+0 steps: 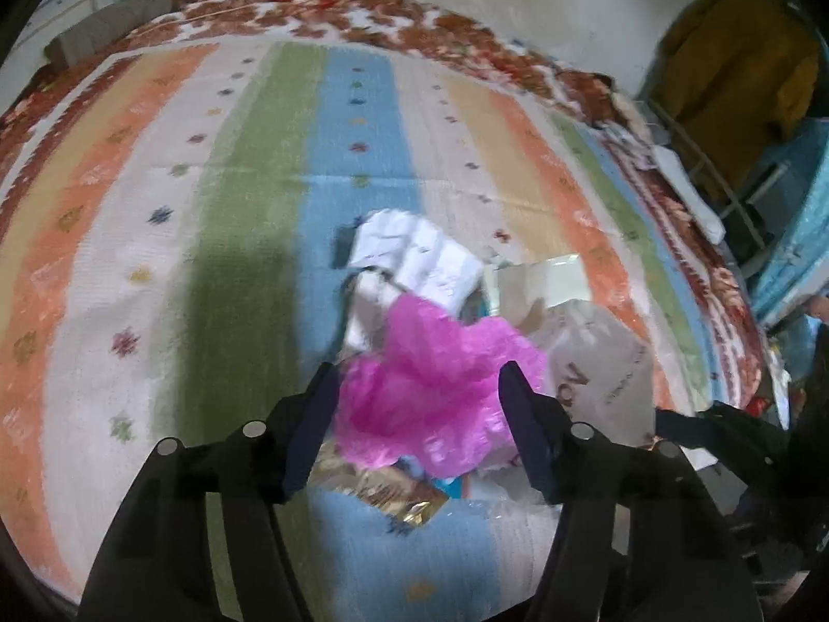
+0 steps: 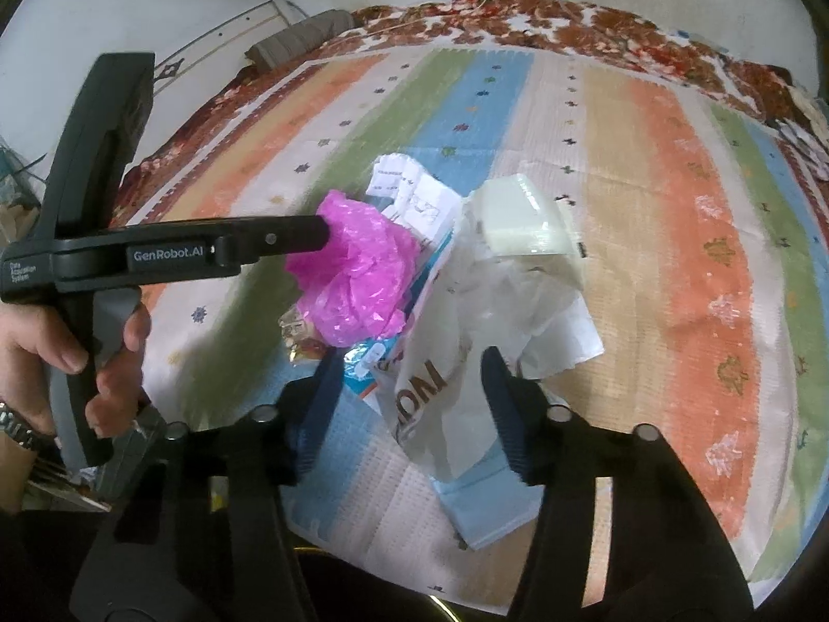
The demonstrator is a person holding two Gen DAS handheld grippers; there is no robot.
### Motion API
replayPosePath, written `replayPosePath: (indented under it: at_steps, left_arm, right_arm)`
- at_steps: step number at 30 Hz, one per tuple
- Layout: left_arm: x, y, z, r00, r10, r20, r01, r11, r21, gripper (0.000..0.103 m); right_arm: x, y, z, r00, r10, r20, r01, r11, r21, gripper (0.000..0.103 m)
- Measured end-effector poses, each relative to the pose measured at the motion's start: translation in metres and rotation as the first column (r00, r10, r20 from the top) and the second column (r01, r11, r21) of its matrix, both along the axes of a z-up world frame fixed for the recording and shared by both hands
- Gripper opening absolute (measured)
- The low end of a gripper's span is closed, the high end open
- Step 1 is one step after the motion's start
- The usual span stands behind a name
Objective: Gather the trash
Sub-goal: 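Grasp the pink bag with the left tool while the right tool grasps the white bag, then carry both bags to the bin and open both tools to drop them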
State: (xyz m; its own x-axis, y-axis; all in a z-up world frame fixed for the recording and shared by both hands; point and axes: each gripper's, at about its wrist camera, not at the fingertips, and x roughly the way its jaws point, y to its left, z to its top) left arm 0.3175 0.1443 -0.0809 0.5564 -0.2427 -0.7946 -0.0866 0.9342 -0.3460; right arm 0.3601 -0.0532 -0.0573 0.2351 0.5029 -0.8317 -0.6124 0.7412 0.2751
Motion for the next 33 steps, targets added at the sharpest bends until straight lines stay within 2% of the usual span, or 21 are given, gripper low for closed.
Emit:
replayPosePath:
  at_steps: [1, 2, 4, 6, 8, 9, 10, 20, 28, 33]
  left_arm:
    - [0.001, -0.003, 0.000, 1.000, -0.013, 0.009, 0.013, 1.000, 0.004, 0.063]
    - [0.002, -0.007, -0.002, 1.000, -0.027, 0.012, 0.026, 1.000, 0.011, 0.063]
    - [0.005, -0.013, -0.005, 0.999, -0.048, 0.008, 0.048, 0.998, 0.027, 0.056]
    - [0.008, -0.016, -0.011, 0.998, -0.054, -0.015, 0.055, 0.997, 0.048, 0.034]
    - [0.007, -0.017, -0.012, 0.998, -0.054, -0.012, 0.054, 0.998, 0.044, 0.025]
    - [0.007, -0.016, -0.012, 0.999, -0.051, -0.009, 0.051, 0.998, 0.045, 0.015]
    - [0.006, -0.015, -0.011, 0.999, -0.042, -0.007, 0.043, 0.998, 0.049, 0.013]
    - [-0.005, -0.011, 0.014, 0.999, 0.040, 0.001, -0.040, 0.999, 0.017, 0.009]
    - [-0.021, -0.011, 0.039, 0.993, 0.116, 0.017, -0.117, 0.992, 0.037, 0.008]
    - [-0.034, -0.011, 0.056, 0.989, 0.139, 0.052, -0.139, 0.990, 0.001, 0.007]
  right_arm:
    - [0.000, 0.001, -0.001, 1.000, 0.001, -0.006, -0.001, 1.000, -0.002, 0.045]
    - [0.002, 0.003, -0.004, 1.000, -0.003, -0.016, 0.003, 1.000, -0.012, 0.038]
    - [0.003, 0.005, -0.007, 1.000, -0.004, -0.028, 0.003, 1.000, -0.024, 0.027]
    - [0.003, 0.006, -0.010, 1.000, 0.000, -0.028, -0.001, 1.000, -0.027, 0.017]
    - [0.002, 0.005, -0.010, 1.000, 0.008, -0.022, -0.008, 1.000, -0.028, 0.014]
    - [0.002, 0.004, -0.010, 1.000, 0.012, -0.018, -0.012, 1.000, -0.027, 0.011]
    - [0.001, 0.003, -0.009, 1.000, 0.014, -0.016, -0.015, 1.000, -0.026, 0.010]
    - [-0.007, -0.004, 0.007, 0.999, 0.038, 0.015, -0.038, 0.999, -0.011, 0.007]
    - [-0.018, -0.010, 0.027, 0.997, 0.055, 0.054, -0.055, 0.998, -0.008, 0.005]
    - [-0.024, -0.020, 0.039, 0.996, 0.049, 0.074, -0.049, 0.999, -0.001, 0.004]
